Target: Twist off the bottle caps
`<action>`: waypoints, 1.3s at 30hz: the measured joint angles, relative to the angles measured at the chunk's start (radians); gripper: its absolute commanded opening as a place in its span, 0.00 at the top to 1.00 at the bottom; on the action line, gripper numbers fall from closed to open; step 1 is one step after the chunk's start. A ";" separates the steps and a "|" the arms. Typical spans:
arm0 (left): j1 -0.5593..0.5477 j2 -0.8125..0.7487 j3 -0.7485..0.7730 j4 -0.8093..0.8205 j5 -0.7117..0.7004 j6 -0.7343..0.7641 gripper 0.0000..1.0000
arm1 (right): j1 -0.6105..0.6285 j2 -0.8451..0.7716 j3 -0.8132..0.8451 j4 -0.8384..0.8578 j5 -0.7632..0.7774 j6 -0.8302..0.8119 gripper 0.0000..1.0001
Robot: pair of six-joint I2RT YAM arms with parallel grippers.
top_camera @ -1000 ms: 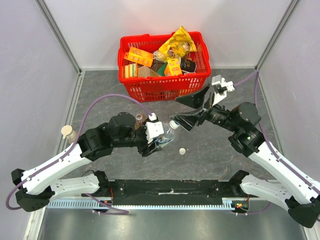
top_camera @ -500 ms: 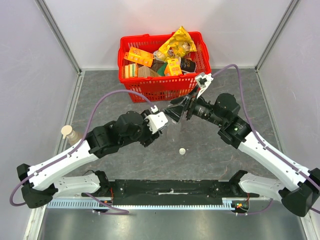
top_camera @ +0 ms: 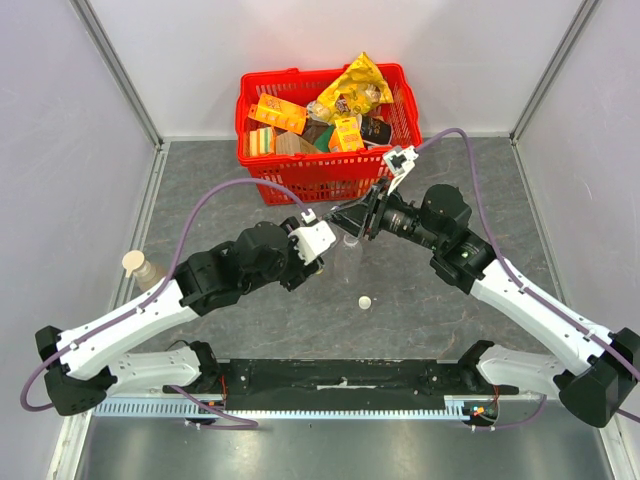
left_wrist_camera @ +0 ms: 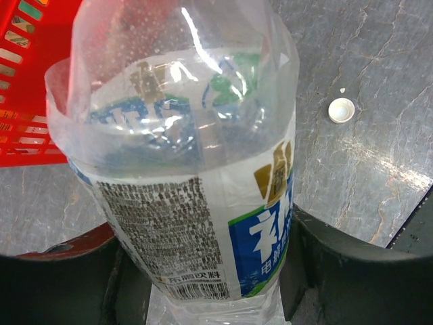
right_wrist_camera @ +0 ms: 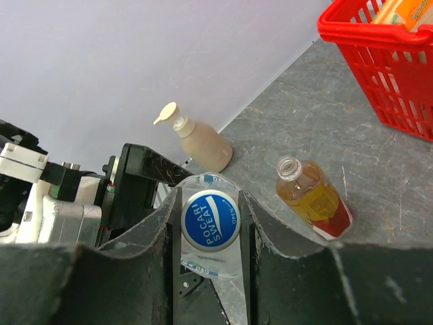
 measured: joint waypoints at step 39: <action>0.008 -0.076 0.061 -0.019 0.717 -0.006 0.88 | -0.011 -0.117 -0.101 0.507 -0.592 -0.031 1.00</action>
